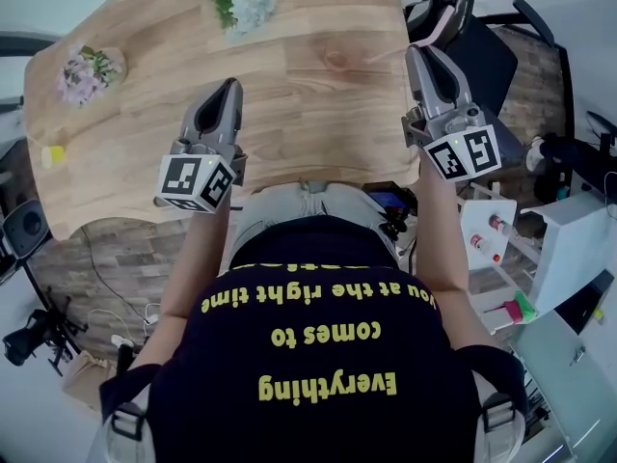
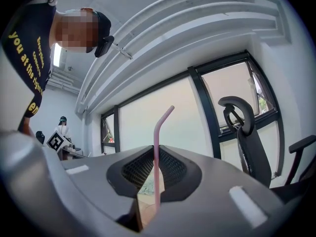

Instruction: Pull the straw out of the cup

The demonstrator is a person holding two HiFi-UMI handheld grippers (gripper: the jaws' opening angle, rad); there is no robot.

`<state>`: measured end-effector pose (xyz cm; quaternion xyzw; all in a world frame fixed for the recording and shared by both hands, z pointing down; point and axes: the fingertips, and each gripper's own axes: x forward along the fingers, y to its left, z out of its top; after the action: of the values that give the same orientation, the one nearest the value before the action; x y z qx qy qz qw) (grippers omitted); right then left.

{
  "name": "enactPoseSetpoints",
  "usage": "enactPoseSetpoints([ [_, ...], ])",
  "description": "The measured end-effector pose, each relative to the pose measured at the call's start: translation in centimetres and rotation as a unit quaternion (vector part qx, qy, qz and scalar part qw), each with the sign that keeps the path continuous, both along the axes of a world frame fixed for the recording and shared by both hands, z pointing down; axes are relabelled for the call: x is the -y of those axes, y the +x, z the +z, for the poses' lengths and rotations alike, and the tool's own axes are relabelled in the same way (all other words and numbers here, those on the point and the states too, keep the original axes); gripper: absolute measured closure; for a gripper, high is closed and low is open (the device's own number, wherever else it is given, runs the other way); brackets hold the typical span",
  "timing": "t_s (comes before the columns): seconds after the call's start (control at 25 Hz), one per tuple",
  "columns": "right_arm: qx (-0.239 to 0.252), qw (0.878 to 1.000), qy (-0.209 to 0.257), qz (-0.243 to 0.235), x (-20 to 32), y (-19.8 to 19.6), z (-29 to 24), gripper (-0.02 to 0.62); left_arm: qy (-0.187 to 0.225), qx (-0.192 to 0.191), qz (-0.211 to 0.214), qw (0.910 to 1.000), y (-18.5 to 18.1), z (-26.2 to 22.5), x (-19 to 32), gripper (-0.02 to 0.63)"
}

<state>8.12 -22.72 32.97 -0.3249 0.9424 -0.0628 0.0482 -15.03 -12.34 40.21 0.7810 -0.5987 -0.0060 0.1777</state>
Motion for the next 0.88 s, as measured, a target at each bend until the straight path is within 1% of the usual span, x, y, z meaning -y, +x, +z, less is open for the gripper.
enactPoseSetpoints([
  [0.44, -0.013, 0.999, -0.021, 0.032, -0.9, 2.2, 1.9, 0.555, -0.009, 0.000, 0.027, 0.9996, 1.2, 0.7, 0.4, 0.604],
  [0.88, -0.023, 0.997, -0.045, 0.055, -0.9, 3.6, 3.9, 0.555, -0.019, -0.001, 0.045, 0.9988, 1.9, 1.6, 1.1, 0.604],
])
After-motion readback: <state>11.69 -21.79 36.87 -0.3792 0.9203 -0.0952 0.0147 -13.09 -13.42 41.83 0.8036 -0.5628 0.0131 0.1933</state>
